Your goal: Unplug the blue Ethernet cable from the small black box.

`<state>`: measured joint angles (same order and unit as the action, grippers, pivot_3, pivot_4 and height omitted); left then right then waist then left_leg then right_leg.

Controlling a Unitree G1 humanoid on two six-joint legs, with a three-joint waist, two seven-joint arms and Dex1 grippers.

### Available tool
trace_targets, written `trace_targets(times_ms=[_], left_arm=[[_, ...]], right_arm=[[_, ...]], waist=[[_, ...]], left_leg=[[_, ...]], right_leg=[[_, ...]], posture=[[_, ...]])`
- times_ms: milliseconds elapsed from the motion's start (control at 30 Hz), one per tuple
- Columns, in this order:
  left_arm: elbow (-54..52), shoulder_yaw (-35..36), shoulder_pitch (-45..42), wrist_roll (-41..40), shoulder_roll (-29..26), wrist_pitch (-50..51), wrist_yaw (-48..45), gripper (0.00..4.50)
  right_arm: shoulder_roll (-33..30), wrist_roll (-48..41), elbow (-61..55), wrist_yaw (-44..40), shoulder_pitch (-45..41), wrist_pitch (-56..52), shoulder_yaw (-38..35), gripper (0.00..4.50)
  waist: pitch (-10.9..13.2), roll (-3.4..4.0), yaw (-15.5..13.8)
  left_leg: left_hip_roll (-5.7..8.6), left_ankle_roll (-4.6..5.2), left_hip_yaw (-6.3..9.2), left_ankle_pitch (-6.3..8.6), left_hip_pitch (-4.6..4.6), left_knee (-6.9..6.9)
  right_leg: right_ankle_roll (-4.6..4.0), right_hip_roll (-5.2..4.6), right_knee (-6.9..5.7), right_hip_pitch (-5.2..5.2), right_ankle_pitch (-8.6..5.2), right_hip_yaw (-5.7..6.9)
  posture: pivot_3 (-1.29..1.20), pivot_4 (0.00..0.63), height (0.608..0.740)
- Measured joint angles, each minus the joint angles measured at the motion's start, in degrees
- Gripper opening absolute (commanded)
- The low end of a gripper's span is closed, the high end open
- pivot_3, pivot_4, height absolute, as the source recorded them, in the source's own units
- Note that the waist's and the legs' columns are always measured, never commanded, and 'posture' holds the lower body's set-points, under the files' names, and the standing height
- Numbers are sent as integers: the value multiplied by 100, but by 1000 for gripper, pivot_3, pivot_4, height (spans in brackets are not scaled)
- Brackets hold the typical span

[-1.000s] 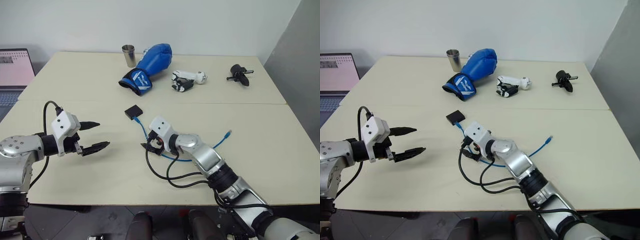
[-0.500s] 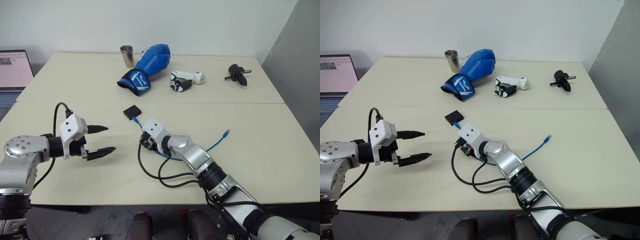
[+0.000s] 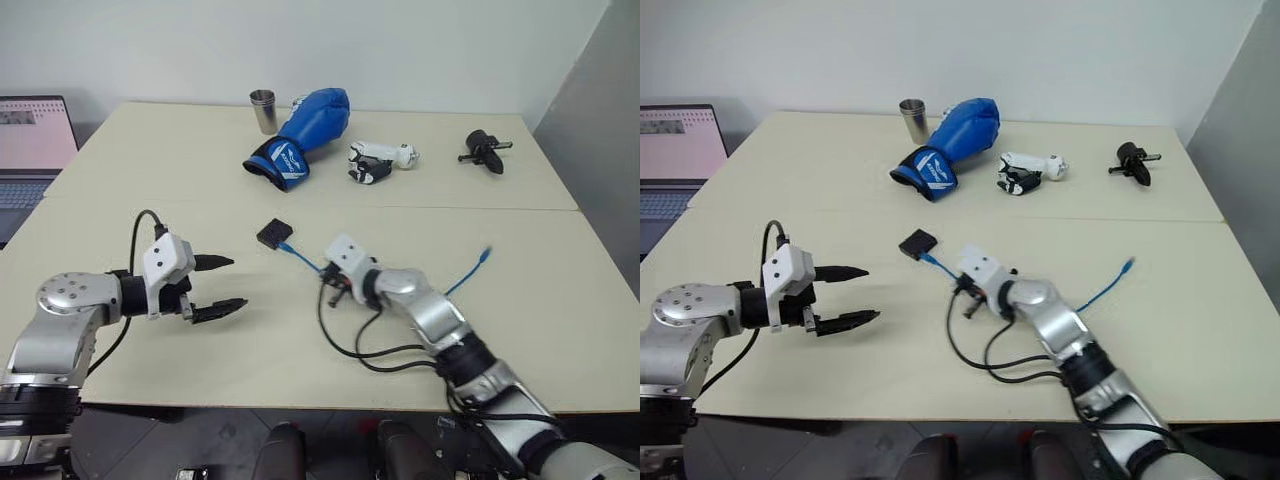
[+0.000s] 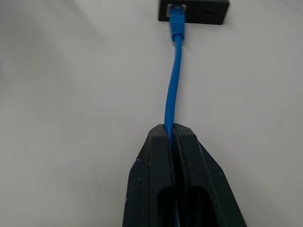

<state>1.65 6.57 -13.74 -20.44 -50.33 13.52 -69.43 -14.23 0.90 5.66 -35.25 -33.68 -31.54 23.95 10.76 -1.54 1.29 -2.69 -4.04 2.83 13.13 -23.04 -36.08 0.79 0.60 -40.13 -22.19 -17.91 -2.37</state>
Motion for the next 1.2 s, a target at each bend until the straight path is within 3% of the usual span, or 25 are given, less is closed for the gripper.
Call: trace_targets(times_ms=[67, 133, 167, 300, 367, 400, 700, 1200], left_arm=[[-192, -116, 14, -34, 55, 91, -3, 4500], [-202, -134, 36, -37, 55, 107, -4, 4500], [-196, -145, 71, -46, 57, 115, -3, 4500], [-188, -199, 27, -56, 111, 119, -2, 4500], [-179, -242, -49, -56, 155, 113, -12, 4500], [-176, -248, -69, -56, 171, 110, -19, 4500], [-157, -266, -72, -142, 163, 229, -199, 4500], [-407, -276, 115, -211, 101, 364, -318, 4500]], right_arm=[[-1160, -146, -916, -656, 545, -17, -201, 20], [-1649, -246, -1209, -920, 763, -44, -382, 20], [-2229, -413, -1556, -1255, 1052, -159, -656, 20], [-2587, -695, -2051, -1624, 1343, -424, -874, 20], [-2555, -819, -2248, -1679, 1428, -446, -879, 20], [-2502, -858, -2311, -1669, 1430, -443, -882, 382], [-1710, -1039, -2246, -1348, 1067, -266, -960, 2185], [-514, -424, -269, -634, 412, 246, -430, 2185]], waist=[[1, 2, -38], [1, 2, -40], [1, 2, -30], [2, 4, 95], [2, 4, 164], [3, 4, 180], [3, 4, 178], [4, 6, 155]], left_leg=[[3, 1, 0, 1, -2, 1], [3, 1, -1, 1, -2, 1], [1, 1, -2, 1, 0, 2], [-13, 2, 3, 1, 9, 6], [-17, 2, 6, 1, 11, 6], [-17, 2, 5, 1, 11, 5], [-11, 2, -1, 1, 5, 3], [-12, 2, -3, 1, 4, 3]], right_leg=[[1, -3, 14, 5, 0, 2], [1, -3, 16, 5, -1, 1], [1, -1, 17, 5, -1, 0], [25, 18, 8, 2, -15, -7], [28, 24, 3, 0, -17, -8], [28, 25, 2, 0, -17, -8], [29, 18, 6, 0, -17, -11], [0, 18, 5, -3, 0, -10]], posture=[[0, 150, 740], [0, 150, 740], [0, 150, 740], [0, 150, 740], [0, 150, 740], [0, 150, 740], [0, 150, 740], [0, 150, 740]])
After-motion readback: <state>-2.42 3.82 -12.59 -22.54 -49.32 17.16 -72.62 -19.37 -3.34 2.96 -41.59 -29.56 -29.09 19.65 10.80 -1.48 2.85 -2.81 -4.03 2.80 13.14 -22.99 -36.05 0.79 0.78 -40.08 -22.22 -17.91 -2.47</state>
